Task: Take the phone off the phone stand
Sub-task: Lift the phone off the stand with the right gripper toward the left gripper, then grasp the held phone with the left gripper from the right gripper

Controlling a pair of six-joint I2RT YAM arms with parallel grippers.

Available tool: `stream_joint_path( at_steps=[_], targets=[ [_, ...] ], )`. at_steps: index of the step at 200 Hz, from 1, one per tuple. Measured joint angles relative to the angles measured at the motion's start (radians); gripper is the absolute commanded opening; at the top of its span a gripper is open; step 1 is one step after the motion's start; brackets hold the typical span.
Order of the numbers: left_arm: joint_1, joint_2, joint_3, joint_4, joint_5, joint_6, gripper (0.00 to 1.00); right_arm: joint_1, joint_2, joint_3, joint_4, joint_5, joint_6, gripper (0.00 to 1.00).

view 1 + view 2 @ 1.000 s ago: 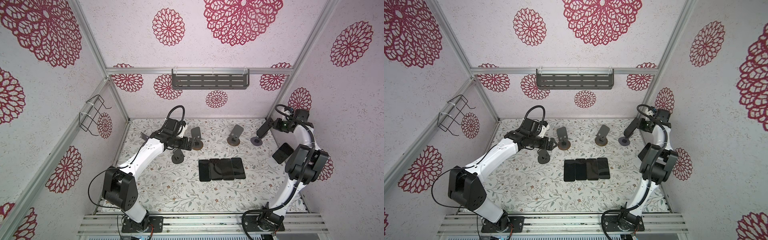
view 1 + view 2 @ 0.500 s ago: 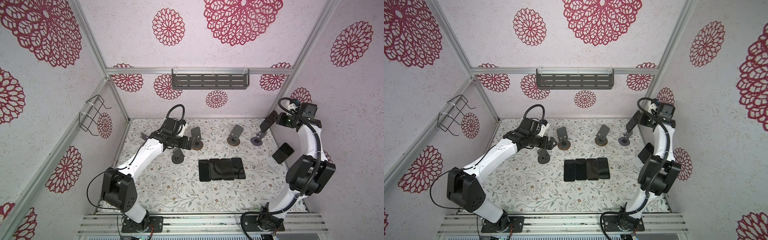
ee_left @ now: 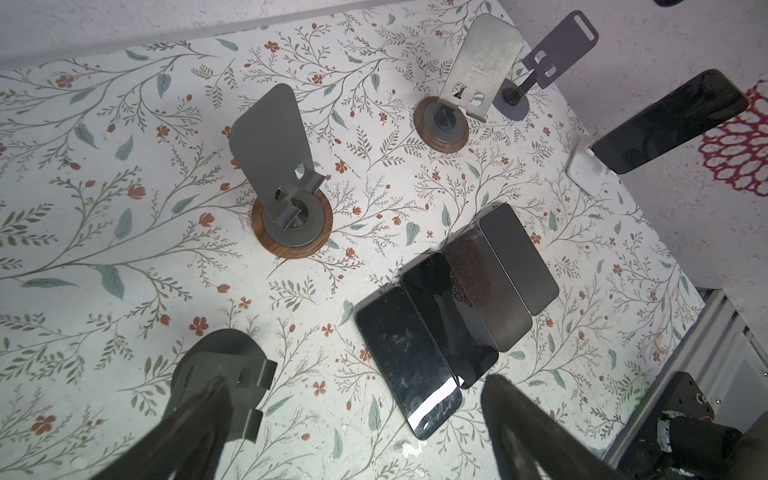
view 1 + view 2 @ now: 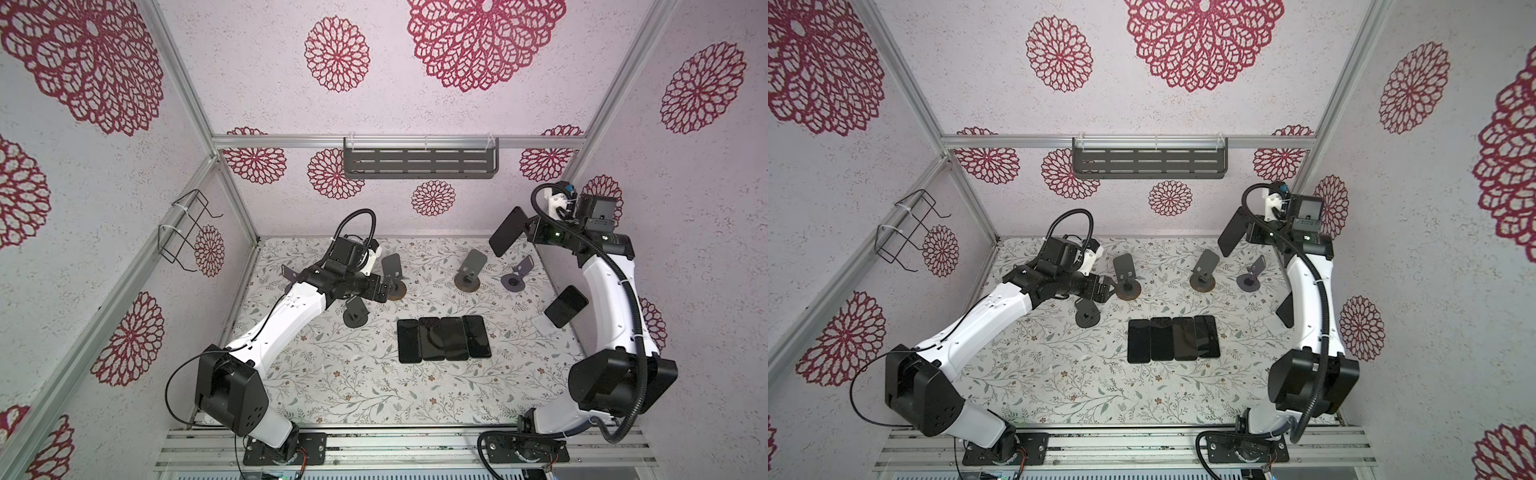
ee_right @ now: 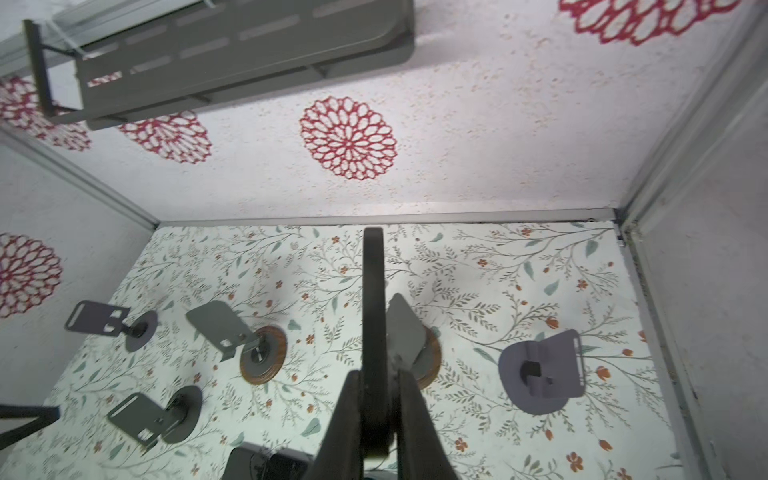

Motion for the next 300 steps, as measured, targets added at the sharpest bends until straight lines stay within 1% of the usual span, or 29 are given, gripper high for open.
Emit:
stream_joint_path(
  at_steps=[59,97,124,149,182,202,219,247,300],
  targets=[
    [-0.032,-0.061,-0.077,0.078,0.029,0.037,0.97,0.176,-0.043,-0.06,-0.103,-0.008,0.019,0.0],
    [-0.064,-0.117,-0.165,0.164,0.056,0.093,0.98,0.294,-0.043,-0.135,-0.142,-0.026,0.018,0.0],
    [-0.093,-0.125,-0.19,0.197,0.058,0.125,0.97,0.372,-0.043,-0.173,-0.15,-0.044,0.018,0.0],
    [-0.139,-0.125,-0.204,0.227,-0.007,0.12,0.97,0.439,-0.046,-0.229,-0.13,-0.05,0.021,0.0],
    [-0.234,-0.126,-0.279,0.343,-0.118,0.054,0.97,0.509,-0.047,-0.312,-0.092,-0.037,0.055,0.0],
    [-0.285,-0.115,-0.285,0.372,-0.18,0.026,0.97,0.539,-0.051,-0.35,-0.054,-0.032,0.077,0.0],
    [-0.306,-0.098,-0.278,0.402,-0.203,0.004,0.98,0.552,-0.069,-0.389,-0.014,-0.035,0.09,0.0],
    [-0.312,-0.071,-0.278,0.446,-0.21,-0.019,0.97,0.554,-0.105,-0.427,0.018,-0.05,0.105,0.0],
    [-0.312,-0.027,-0.278,0.483,-0.206,-0.048,0.98,0.554,-0.142,-0.431,0.047,-0.105,0.106,0.0]
  ],
)
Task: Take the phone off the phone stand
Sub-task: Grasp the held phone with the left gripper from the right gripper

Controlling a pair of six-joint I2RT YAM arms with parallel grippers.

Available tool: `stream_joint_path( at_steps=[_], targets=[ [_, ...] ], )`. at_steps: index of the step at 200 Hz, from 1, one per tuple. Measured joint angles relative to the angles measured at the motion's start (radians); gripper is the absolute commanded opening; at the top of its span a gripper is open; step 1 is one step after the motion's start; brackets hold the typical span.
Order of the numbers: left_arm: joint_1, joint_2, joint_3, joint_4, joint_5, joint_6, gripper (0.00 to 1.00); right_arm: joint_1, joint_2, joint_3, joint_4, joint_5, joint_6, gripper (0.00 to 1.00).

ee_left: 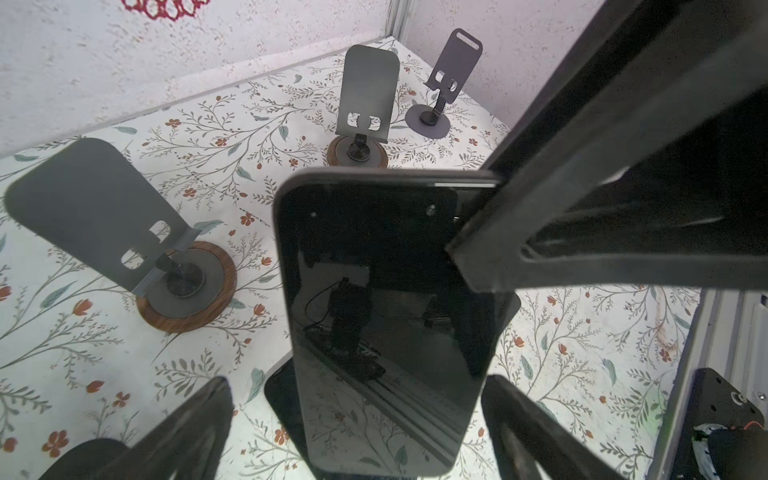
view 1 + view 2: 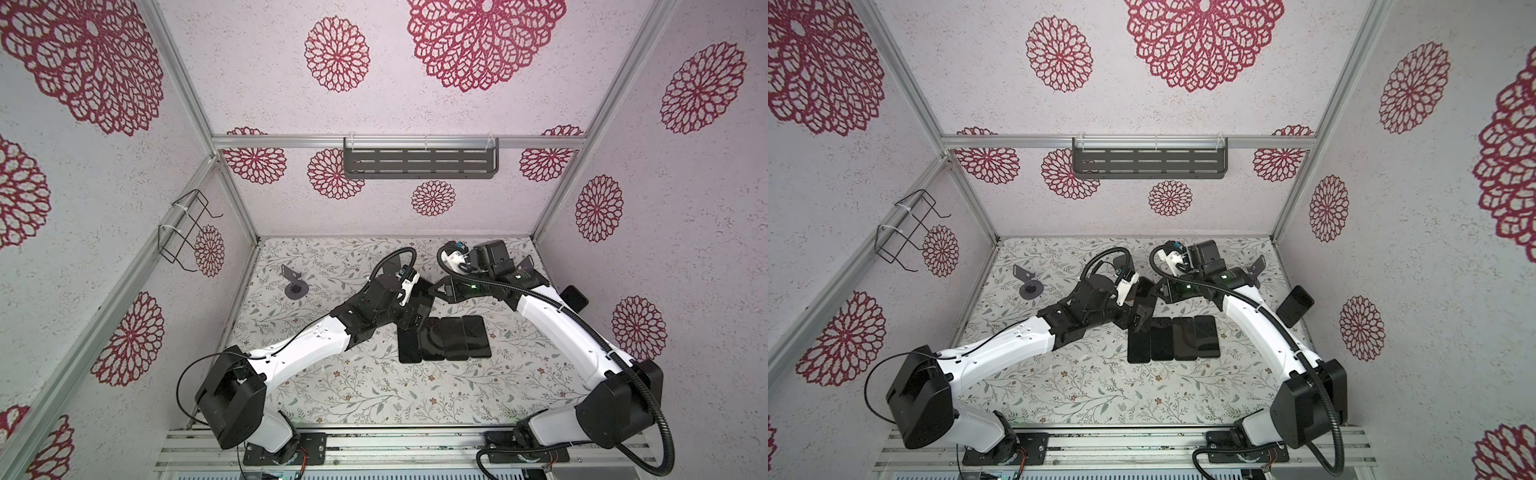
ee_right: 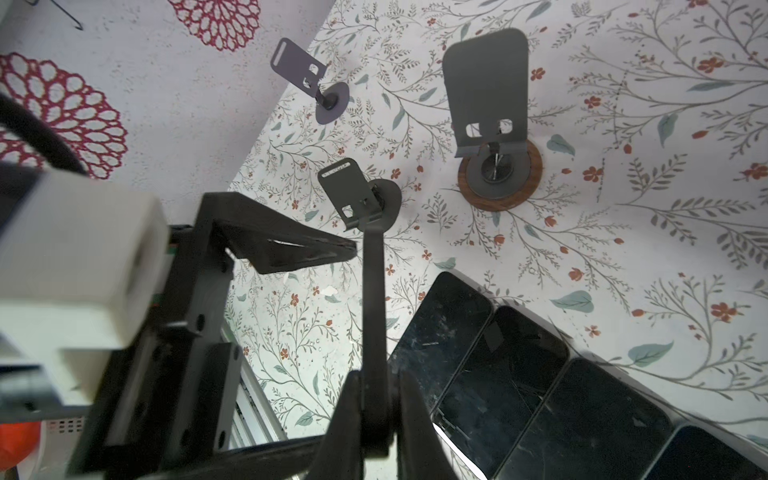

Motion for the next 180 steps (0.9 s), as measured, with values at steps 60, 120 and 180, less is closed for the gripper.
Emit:
stream_joint_path(
  at_steps=[60,120,180],
  targets=[
    [0.0,0.019,0.007,0.014,0.038,-0.026,0.99,-0.002,-0.021,-0.022,0.014,-0.026,0.001,0.0],
    [0.001,0.034,0.009,0.014,0.078,-0.041,0.94,-0.001,-0.031,-0.032,0.024,-0.042,0.002,0.0],
    [0.006,0.034,0.009,0.014,0.082,-0.052,0.8,-0.001,-0.031,-0.033,0.026,-0.032,0.002,0.0]
  ],
)
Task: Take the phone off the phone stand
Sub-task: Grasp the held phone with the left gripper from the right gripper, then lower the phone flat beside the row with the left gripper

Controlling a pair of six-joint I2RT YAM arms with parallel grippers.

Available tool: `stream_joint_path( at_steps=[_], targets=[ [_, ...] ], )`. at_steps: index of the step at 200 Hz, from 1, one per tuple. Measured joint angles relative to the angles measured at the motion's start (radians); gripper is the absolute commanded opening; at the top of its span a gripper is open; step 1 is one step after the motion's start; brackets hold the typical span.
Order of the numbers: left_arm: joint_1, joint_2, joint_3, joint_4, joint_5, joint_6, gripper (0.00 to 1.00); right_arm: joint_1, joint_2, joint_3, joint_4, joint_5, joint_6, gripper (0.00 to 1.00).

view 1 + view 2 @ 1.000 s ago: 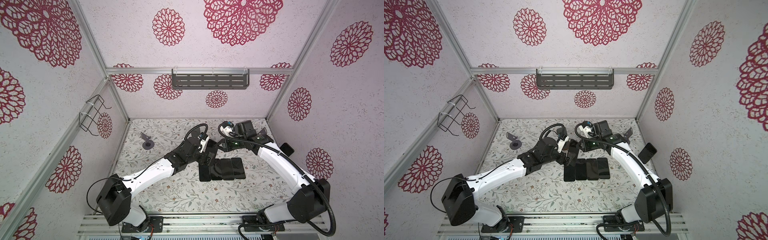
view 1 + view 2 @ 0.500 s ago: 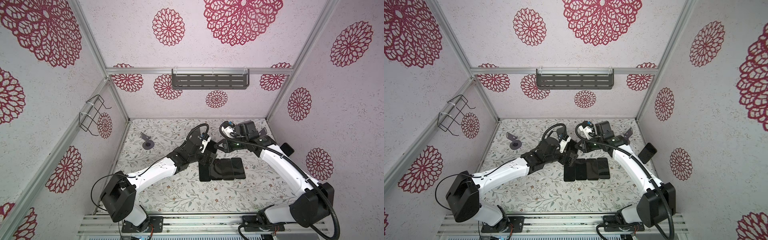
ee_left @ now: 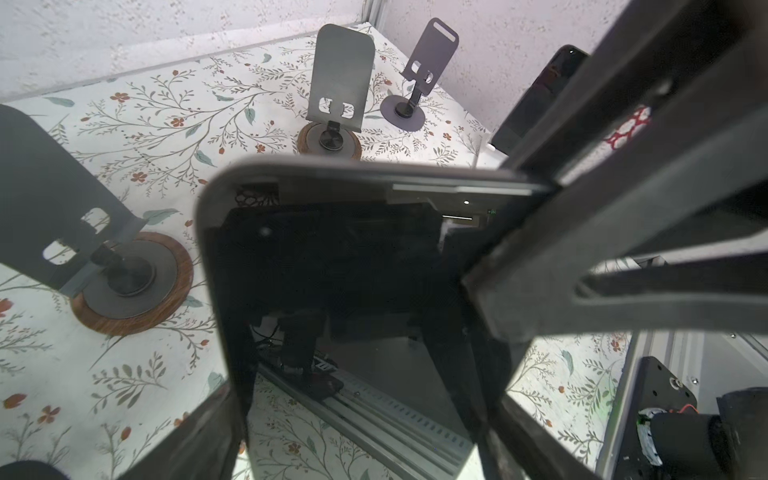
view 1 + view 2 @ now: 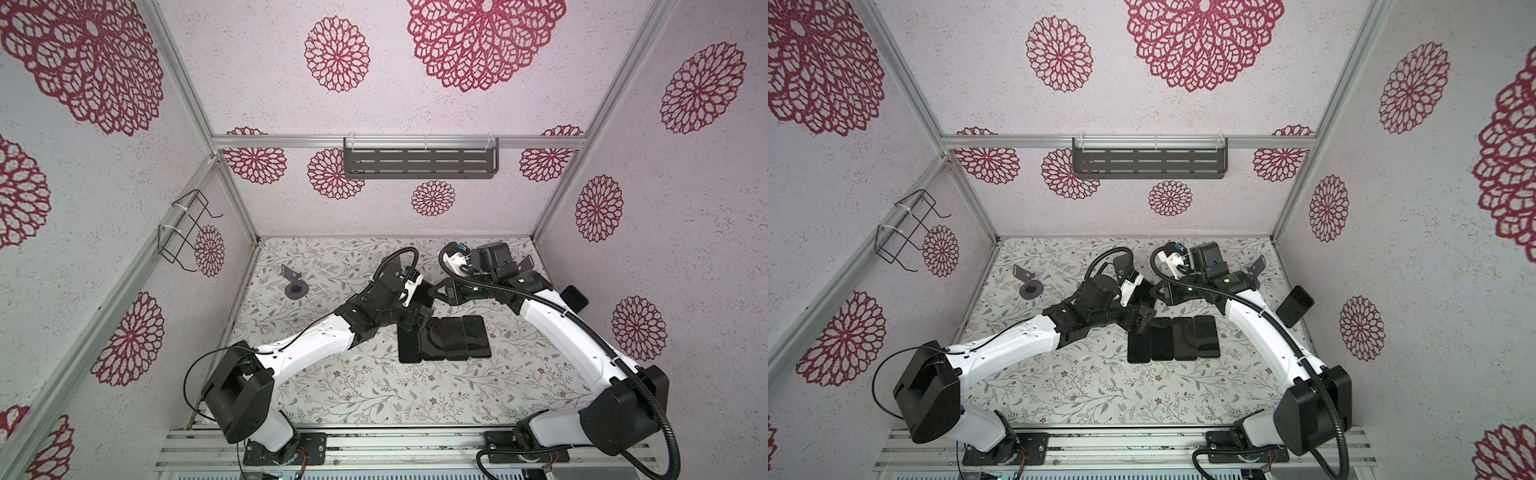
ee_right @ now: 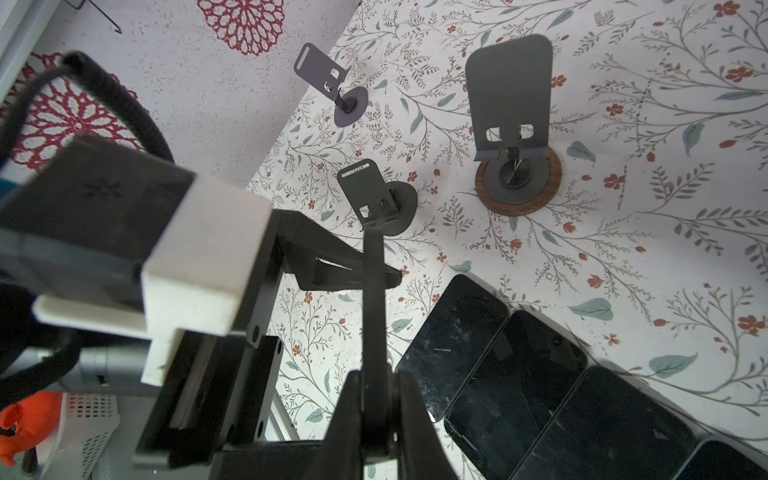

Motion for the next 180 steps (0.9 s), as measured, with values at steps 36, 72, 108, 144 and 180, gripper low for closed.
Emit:
stream_joint_path(
  at_steps=[36,72,108,144,180],
  targets=[
    [0.0,0.0,0.0,0.0,0.005,0.005,0.7,0.0,0.0,-0.003,0.008,0.003,0.0,0.0],
    [0.0,0.006,0.0,-0.01,0.0,-0.005,0.69,0.001,0.008,-0.017,0.029,0.003,0.008,0.13],
    [0.003,0.01,0.003,-0.049,-0.018,-0.04,0.65,0.0,0.013,-0.051,0.087,0.031,0.042,0.52],
    [0.014,0.031,0.021,-0.131,-0.043,-0.079,0.59,-0.004,0.002,-0.137,0.161,0.122,0.078,0.54],
    [0.031,0.075,0.05,-0.257,-0.1,-0.179,0.54,-0.028,-0.04,-0.227,0.19,0.251,0.106,0.53]
  ],
)
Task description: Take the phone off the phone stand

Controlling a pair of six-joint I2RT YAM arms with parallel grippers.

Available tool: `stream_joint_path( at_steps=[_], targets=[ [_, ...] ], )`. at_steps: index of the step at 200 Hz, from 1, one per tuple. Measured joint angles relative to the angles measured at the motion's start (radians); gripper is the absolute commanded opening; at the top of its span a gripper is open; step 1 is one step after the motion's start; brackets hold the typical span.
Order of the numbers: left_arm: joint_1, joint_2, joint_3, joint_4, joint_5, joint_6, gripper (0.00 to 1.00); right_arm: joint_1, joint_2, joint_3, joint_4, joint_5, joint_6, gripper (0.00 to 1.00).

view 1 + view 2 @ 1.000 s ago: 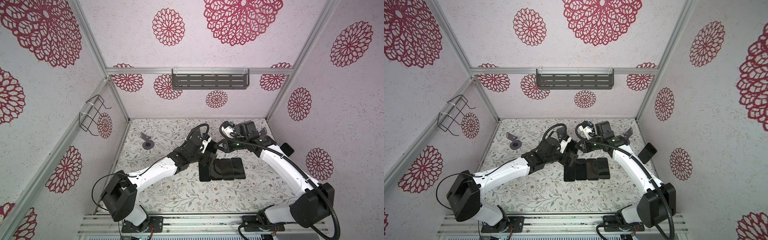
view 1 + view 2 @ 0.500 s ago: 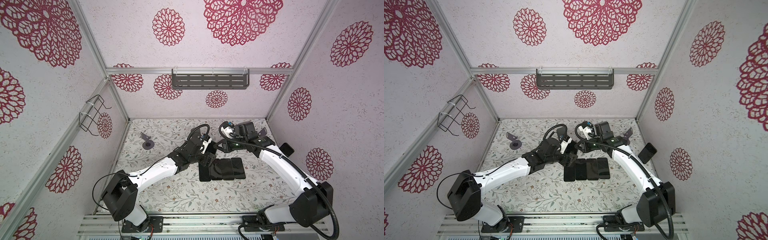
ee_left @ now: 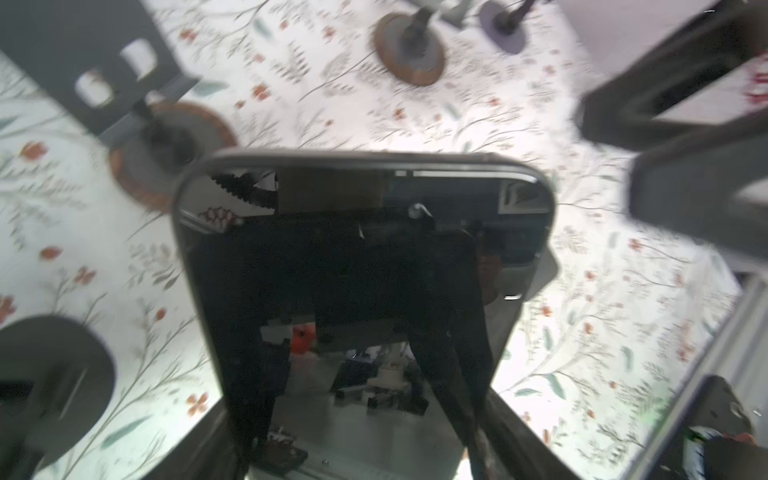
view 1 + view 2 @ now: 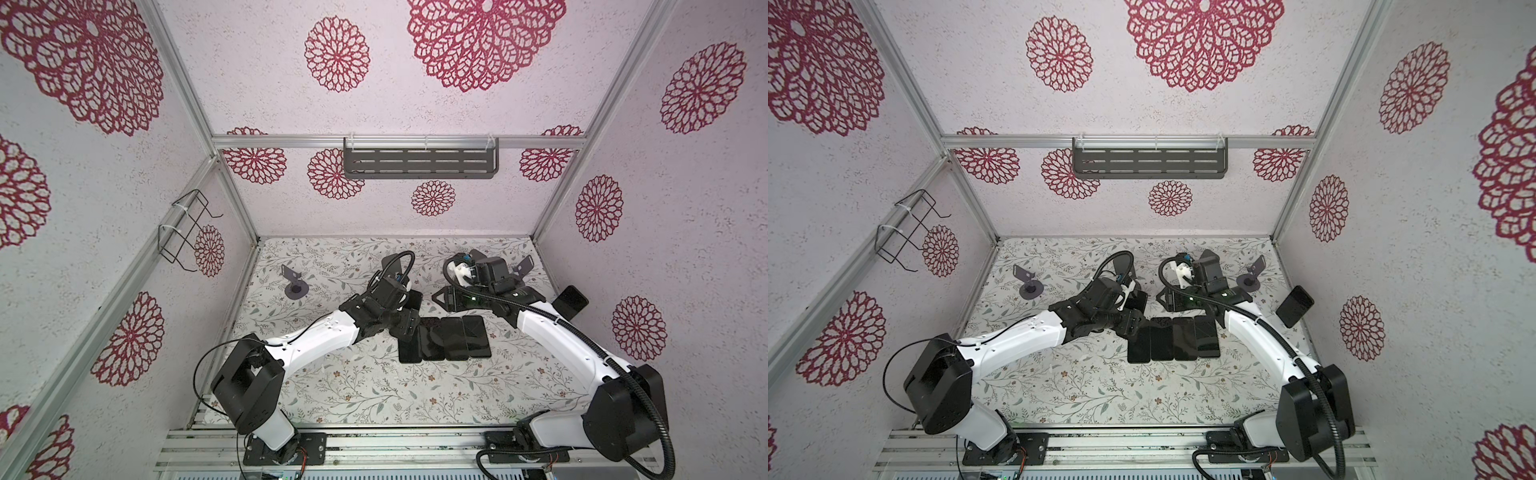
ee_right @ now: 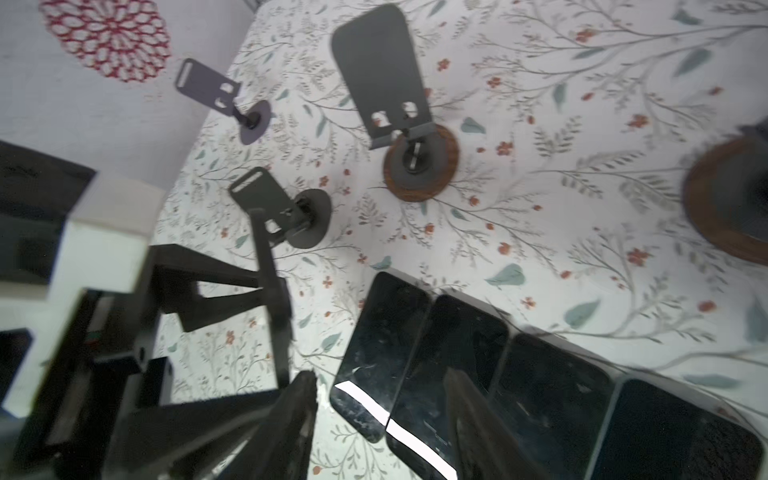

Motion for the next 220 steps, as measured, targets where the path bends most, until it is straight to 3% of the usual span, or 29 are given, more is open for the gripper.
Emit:
stream_joint_path(
  at_steps=[44,91,137,220],
  targets=[
    [0.027,0.08,0.12,-0.241,-0.062,-0.185,0.46,-0.035,-0.059,-0.085,0.003,0.117,0.016,0.53],
    [0.027,0.15,0.169,-0.403,-0.067,-0.304,0.38,-0.055,-0.095,-0.149,0.032,0.15,0.025,0.54],
    [0.027,0.26,0.222,-0.46,-0.066,-0.35,0.38,-0.066,-0.111,-0.183,0.049,0.15,0.027,0.53],
    [0.027,0.29,0.212,-0.444,-0.034,-0.365,0.46,-0.087,-0.134,-0.215,0.073,0.145,0.043,0.54]
  ],
)
